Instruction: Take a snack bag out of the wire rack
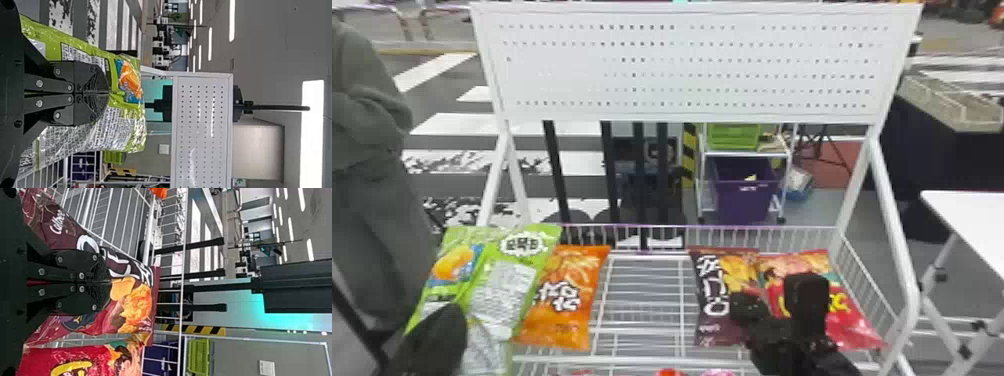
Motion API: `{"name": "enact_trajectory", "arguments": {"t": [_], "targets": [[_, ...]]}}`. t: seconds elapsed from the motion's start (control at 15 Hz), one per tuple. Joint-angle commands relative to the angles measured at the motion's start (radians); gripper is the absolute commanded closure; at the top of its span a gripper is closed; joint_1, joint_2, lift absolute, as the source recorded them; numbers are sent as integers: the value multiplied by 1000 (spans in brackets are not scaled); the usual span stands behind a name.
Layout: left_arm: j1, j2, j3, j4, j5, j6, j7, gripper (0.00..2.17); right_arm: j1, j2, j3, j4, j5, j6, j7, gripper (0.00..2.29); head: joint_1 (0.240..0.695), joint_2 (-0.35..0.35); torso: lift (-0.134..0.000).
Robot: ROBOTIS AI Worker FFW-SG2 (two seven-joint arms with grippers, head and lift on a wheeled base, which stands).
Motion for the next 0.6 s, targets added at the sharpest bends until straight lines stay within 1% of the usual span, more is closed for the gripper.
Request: {"name": "enact_trajectory", "arguments": {"t": [0.0,0.07,0.2,0.33,0.53], "targets": [[3,0,1,-4,-1,0,0,1889,35,-12,-10,-78,-2,-3,0,2250,499,0,0],[4,0,1,-6,-1,0,0,1889,66,-29,-21,-133,-2,-3,0,2250,499,0,0],[6,2,1,-9,-1,-3,2,1889,164,-55,-76,-259,6,-31,0,2250,499,0,0],[3,3,1,-7,-1,-3,3,1889,308,-58,-153,-363,34,-101,2,2250,499,0,0],[-8,5,1,5,2,0,3,1889,500,-53,-275,-446,41,-239,15,2250,499,0,0]]}}
